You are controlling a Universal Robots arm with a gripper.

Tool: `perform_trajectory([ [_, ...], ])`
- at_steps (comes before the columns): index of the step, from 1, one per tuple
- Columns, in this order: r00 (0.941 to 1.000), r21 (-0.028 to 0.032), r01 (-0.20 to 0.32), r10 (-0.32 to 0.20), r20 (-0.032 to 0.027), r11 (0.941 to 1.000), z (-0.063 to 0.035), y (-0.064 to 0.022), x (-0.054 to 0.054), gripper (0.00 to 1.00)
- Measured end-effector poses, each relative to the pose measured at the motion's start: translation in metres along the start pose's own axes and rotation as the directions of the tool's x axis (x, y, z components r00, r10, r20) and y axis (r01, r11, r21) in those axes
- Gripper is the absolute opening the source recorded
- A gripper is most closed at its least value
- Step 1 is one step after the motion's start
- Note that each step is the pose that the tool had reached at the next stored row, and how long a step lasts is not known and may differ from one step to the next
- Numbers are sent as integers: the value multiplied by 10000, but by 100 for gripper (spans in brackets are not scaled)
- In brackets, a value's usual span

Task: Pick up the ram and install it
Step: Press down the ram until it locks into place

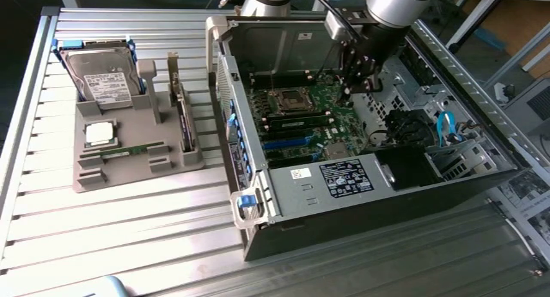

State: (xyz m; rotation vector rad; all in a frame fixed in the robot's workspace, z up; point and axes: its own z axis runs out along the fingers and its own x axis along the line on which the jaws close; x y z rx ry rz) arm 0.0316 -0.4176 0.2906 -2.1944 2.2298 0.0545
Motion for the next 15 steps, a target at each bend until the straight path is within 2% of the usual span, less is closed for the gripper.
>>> perform_trajectory([
  [15,10000,0,1,-1,0,10000,136,10,5,11],
])
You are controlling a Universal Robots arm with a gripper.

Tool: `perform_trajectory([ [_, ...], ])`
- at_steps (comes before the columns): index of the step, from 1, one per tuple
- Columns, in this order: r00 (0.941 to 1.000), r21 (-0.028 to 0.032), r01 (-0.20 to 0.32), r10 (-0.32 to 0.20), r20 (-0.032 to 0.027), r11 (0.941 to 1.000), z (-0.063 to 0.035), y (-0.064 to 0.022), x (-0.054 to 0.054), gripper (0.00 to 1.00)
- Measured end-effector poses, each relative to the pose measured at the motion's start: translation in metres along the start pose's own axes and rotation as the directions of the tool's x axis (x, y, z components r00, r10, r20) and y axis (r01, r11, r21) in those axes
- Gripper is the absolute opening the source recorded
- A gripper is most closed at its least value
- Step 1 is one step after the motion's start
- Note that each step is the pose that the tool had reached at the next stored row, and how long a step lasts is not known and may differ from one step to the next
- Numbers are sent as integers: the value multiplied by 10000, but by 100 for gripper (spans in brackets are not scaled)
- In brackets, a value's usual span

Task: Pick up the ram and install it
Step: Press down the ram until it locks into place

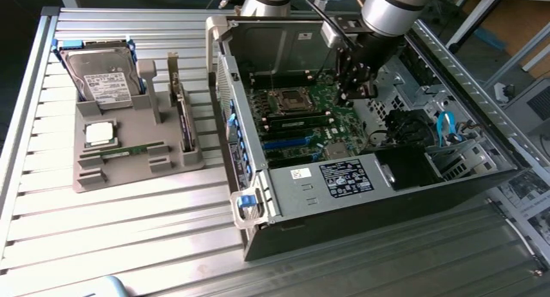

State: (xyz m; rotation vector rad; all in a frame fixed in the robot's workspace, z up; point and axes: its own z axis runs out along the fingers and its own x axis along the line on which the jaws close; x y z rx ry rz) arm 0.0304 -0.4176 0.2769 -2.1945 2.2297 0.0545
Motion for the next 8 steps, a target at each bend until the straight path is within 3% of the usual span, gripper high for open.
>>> perform_trajectory([
  [8,10000,0,0,0,0,10000,103,8,3,11],
])
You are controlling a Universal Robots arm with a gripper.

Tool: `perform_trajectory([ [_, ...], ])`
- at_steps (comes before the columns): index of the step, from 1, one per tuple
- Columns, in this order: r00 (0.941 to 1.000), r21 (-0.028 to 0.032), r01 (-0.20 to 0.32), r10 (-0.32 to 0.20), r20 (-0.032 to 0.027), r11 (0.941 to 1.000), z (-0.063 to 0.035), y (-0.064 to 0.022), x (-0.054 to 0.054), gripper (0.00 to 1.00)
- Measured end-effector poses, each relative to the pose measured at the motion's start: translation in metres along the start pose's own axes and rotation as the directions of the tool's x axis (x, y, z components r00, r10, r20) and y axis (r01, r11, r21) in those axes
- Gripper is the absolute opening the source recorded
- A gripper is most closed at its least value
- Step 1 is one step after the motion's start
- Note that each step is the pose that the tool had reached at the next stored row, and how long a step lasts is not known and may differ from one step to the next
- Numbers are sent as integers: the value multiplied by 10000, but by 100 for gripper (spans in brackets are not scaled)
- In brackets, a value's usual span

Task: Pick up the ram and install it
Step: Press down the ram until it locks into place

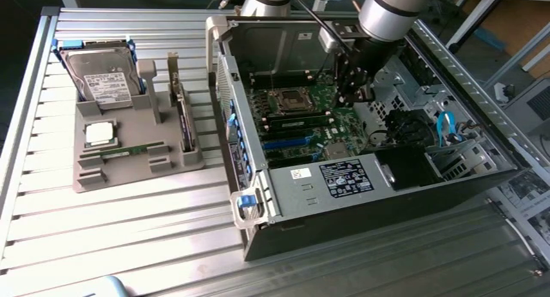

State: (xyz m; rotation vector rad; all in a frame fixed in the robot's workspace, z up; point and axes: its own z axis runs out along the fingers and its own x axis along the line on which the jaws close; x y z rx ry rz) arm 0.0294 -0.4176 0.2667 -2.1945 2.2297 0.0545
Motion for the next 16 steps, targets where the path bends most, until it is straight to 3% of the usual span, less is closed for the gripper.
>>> perform_trajectory([
  [16,10000,0,0,0,0,10000,150,10,5,11],
])
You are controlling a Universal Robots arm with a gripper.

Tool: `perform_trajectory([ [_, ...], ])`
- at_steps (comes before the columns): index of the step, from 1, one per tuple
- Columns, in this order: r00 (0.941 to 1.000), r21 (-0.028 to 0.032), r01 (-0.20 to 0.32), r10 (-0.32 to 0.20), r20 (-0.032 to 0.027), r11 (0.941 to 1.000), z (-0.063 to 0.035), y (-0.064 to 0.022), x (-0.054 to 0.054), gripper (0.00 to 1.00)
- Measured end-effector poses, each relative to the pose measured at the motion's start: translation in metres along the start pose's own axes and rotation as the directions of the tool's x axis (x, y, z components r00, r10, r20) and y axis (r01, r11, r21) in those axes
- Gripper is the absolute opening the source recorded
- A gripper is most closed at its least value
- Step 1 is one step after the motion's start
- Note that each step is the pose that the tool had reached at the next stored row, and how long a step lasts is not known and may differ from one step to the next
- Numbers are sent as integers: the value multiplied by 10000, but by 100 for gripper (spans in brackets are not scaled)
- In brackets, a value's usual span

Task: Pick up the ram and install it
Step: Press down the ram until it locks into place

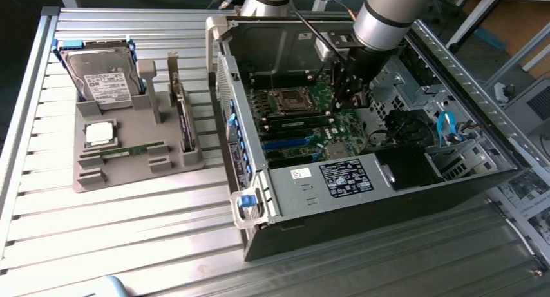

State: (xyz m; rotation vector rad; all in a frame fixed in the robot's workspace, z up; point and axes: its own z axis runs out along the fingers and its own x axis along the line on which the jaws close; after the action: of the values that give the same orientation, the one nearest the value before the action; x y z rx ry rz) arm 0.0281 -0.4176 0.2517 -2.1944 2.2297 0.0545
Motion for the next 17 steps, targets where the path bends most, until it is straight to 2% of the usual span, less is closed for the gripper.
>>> perform_trajectory([
  [17,10000,0,0,0,1,10000,149,11,5,11],
])
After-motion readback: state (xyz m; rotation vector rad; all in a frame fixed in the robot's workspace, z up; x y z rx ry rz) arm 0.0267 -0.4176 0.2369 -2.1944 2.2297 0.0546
